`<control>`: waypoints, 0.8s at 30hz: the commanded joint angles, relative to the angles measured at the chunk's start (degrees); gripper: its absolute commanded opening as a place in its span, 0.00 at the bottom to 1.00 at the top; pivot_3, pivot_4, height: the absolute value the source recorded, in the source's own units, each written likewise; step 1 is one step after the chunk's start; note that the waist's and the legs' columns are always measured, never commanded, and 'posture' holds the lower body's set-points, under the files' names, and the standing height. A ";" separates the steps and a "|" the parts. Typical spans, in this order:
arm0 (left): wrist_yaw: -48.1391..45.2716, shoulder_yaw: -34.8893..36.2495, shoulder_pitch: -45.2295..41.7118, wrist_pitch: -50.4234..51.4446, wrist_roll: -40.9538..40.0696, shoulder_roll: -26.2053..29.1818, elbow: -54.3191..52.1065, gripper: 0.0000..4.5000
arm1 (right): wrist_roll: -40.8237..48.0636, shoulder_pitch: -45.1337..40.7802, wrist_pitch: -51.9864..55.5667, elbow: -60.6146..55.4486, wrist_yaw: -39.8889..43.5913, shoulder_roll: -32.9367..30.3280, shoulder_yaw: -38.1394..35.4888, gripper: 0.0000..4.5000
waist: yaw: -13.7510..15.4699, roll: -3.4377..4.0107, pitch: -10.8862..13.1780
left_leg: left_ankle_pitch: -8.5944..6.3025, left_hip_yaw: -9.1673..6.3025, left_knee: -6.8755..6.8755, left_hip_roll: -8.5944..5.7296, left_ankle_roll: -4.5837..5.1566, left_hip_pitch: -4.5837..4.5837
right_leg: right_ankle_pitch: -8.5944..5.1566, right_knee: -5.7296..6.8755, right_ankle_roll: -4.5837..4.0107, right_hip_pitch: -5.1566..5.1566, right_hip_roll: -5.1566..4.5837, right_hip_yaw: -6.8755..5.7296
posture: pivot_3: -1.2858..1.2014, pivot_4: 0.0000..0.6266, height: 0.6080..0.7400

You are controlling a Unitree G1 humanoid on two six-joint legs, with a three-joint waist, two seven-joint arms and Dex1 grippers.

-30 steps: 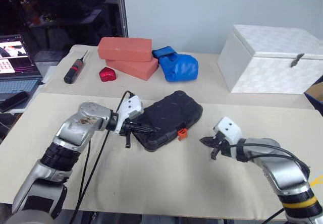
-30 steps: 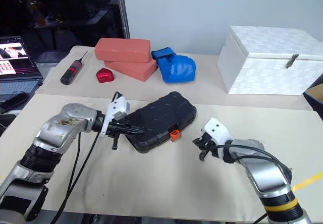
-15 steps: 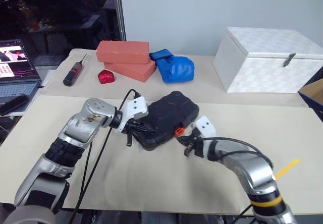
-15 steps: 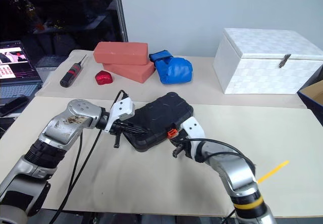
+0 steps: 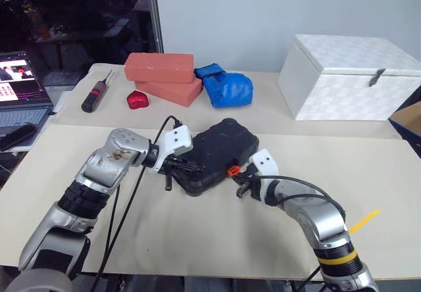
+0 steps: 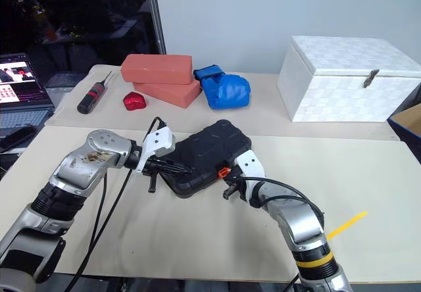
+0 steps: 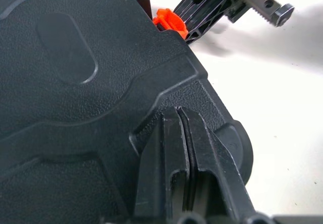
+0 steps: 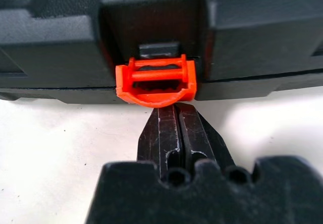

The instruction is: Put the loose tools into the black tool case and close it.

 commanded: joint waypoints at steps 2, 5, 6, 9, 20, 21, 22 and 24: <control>1.17 -3.04 2.17 2.10 2.05 -0.78 0.11 0.02 | 2.58 -2.66 2.57 -7.32 -0.96 0.57 -3.33 0.00 | -0.14 0.00 0.00 | 0.00 0.00 0.00 0.00 0.00 0.01 | 0.00 0.01 0.00 0.00 0.00 0.01 | 0.52 0.24 0.97; 1.52 -3.23 2.60 2.21 2.09 -1.06 -0.27 0.02 | 3.46 -3.45 4.79 -8.31 -1.33 0.71 -3.56 0.00 | -0.19 0.00 0.00 | 0.00 0.00 0.00 0.00 0.00 0.04 | 0.00 0.05 -0.01 0.00 0.00 0.01 | 0.52 0.24 0.97; 1.60 -3.29 2.78 2.18 2.12 -1.17 -0.32 0.02 | 3.81 -3.75 5.53 -8.55 -1.39 0.79 -3.52 0.00 | -0.19 0.00 0.00 | 0.00 0.00 0.00 0.00 0.00 0.04 | -0.01 0.06 -0.01 -0.01 0.00 0.01 | 0.52 0.24 0.97; 1.73 -3.39 3.08 2.15 2.15 -1.36 -0.39 0.02 | 4.46 -4.30 7.19 -9.15 -1.46 1.09 -3.43 0.00 | -0.20 0.01 0.00 | 0.00 0.00 0.00 0.00 0.00 0.07 | -0.10 0.09 -0.18 -0.01 0.00 0.01 | 0.52 0.24 0.97; 2.38 -3.69 4.60 1.70 2.32 -1.75 -0.40 0.02 | 5.72 -7.81 9.48 -9.44 -1.93 2.98 -3.13 0.00 | -0.44 0.01 0.00 | 0.00 0.00 0.00 0.00 0.00 0.13 | -0.17 0.23 -0.28 -0.03 0.01 0.03 | 0.52 0.24 0.97; 2.43 -3.69 4.75 1.77 2.29 -1.78 -0.53 0.02 | 5.89 -8.19 9.61 -9.43 -1.98 3.15 -3.08 0.00 | -0.48 0.01 0.00 | 0.00 0.01 0.00 0.00 0.00 0.14 | -0.20 0.25 -0.33 -0.03 0.01 0.04 | 0.52 0.24 0.97; 2.49 -3.70 4.94 1.81 2.30 -1.79 -0.61 0.02 | 6.06 -8.73 9.87 -9.52 -2.01 3.28 -3.01 0.00 | -0.57 0.01 -0.01 | 0.00 0.01 0.00 0.00 0.00 0.15 | -0.20 0.26 -0.34 -0.03 0.01 0.04 | 0.52 0.24 0.97; 2.63 -3.76 5.21 1.73 2.42 -1.88 -0.48 0.02 | 6.32 -9.51 10.17 -9.56 -2.08 3.39 -2.95 0.00 | -0.84 0.03 -0.02 | 0.00 0.01 0.00 0.00 0.00 0.19 | -0.21 0.28 -0.36 -0.01 0.01 0.05 | 0.52 0.24 0.97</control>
